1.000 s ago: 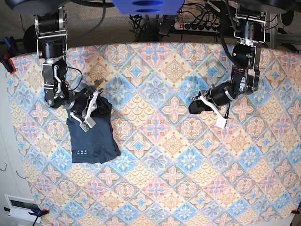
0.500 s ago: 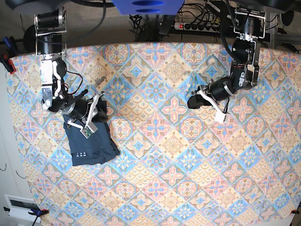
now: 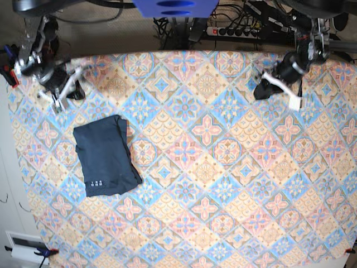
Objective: Layout the t-shirt on the table in an organized manner, then fold the t-shirt properly
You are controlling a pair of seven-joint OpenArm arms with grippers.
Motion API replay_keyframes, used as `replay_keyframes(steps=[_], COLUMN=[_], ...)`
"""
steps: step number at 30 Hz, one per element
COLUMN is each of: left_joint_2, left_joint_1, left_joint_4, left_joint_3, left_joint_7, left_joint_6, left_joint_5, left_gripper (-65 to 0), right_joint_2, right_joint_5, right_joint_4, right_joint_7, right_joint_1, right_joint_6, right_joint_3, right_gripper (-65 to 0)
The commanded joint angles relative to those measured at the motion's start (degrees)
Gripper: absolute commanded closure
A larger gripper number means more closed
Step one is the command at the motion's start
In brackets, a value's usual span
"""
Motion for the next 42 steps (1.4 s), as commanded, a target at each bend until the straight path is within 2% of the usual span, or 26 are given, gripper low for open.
replay_keyframes(steps=[1, 7, 13, 14, 17, 20, 23, 25, 28, 30, 34, 37, 42], left_joint_2=[-0.7, -0.4, -0.3, 0.6, 4.3, 7.6, 9.4, 9.7, 9.5, 9.0, 7.8, 7.9, 8.0], left_joint_1=[1.9, 14.3, 26.1, 28.0, 32.3, 32.7, 29.4, 26.0, 22.3, 19.4, 12.6, 7.7, -1.5], left_joint_4=[2.9, 6.6, 6.9, 6.6, 6.6, 5.1, -0.7, -7.8, -19.5, -26.0, -38.5, -49.3, -68.4], left_joint_3=[-2.7, -12.7, -18.1, -18.5, -18.8, -18.5, -18.2, -16.1, -12.0, -8.5, 0.4, 5.6, 16.4], left_joint_7=[-1.1, -1.1, -1.1, -1.1, -1.3, -1.6, -3.2, -5.5, -10.8, -14.2, -20.6, -26.1, -38.3], left_joint_6=[-0.6, -0.6, -0.6, -0.6, -0.6, -0.9, -1.0, -1.1, -1.1, -1.1, -1.1, -1.1, -1.1], left_joint_5=[-1.1, -1.6, -1.1, -0.9, 3.9, 12.8, 20.8, 24.5, 26.6, 27.5, 31.7, 34.6, 37.0], left_gripper=[0.0, 0.0, 0.0, 0.0, 0.0, 0.0, 0.0, 0.0, 0.0, 0.0, 0.0, 0.0, 0.0], right_joint_2=[1.0, 1.0, 1.0, 1.0, 0.2, -0.9, -0.8, -0.8, -1.0, -1.0, -1.0, -1.0, -1.0], right_joint_5=[1.5, 1.5, 1.4, 1.4, 1.3, 1.2, -1.2, -7.7, -19.1, -23.2, -23.9, -23.9, -24.0], right_joint_4=[1.7, 1.7, 0.0, -1.3, -8.7, -15.7, -21.9, -24.2, -31.2, -38.3, -53.2, -63.9, -78.8], right_joint_7=[2.1, 2.2, 2.5, 2.5, 2.5, 2.5, 3.2, 6.6, 14.0, 18.1, 23.6, 30.5, 42.1], right_joint_1=[-1.0, -13.3, -22.9, -24.0, -25.5, -25.3, -25.2, -24.8, -20.3, -18.3, -9.7, -5.1, 2.0], right_joint_6=[0.2, 0.2, 0.2, 0.2, 0.2, 0.2, 0.2, 0.2, 0.2, 0.2, 0.2, 0.2, 0.2], right_joint_3=[1.7, 9.7, 10.2, 10.1, 9.8, 8.0, 5.8, 4.5, 1.9, -0.8, -5.8, -8.7, -13.6], right_gripper=[0.0, 0.0, 0.0, 0.0, 0.0, 0.0, 0.0, 0.0, 0.0, 0.0, 0.0, 0.0, 0.0])
